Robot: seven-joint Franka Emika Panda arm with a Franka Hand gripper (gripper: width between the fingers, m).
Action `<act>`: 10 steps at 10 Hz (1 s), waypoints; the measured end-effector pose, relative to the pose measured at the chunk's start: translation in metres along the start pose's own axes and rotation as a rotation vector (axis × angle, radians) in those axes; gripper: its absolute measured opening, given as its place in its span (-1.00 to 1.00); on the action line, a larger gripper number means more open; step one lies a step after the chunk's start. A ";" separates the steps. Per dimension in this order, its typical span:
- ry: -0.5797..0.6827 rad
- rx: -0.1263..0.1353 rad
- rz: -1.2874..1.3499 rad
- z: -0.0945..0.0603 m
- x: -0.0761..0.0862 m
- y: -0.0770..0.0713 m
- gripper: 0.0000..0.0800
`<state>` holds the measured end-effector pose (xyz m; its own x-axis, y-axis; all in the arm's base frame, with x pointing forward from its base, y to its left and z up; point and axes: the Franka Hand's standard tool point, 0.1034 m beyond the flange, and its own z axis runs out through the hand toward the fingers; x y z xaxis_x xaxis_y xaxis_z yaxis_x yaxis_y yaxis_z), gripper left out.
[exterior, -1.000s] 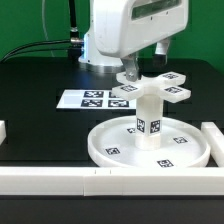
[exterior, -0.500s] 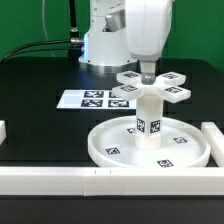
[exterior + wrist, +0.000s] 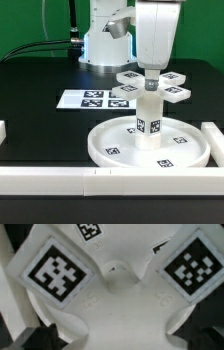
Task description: Assemble round table
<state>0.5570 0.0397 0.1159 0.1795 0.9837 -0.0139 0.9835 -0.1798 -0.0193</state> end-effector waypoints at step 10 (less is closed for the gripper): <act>-0.039 0.015 -0.032 0.015 -0.002 -0.001 0.16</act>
Offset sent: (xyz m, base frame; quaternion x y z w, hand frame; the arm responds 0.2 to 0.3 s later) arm 0.0084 0.0069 -0.0105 0.0104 -0.0319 -0.0419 0.9986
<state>0.5555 0.0379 0.1011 0.1463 0.9879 -0.0522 0.9883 -0.1482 -0.0351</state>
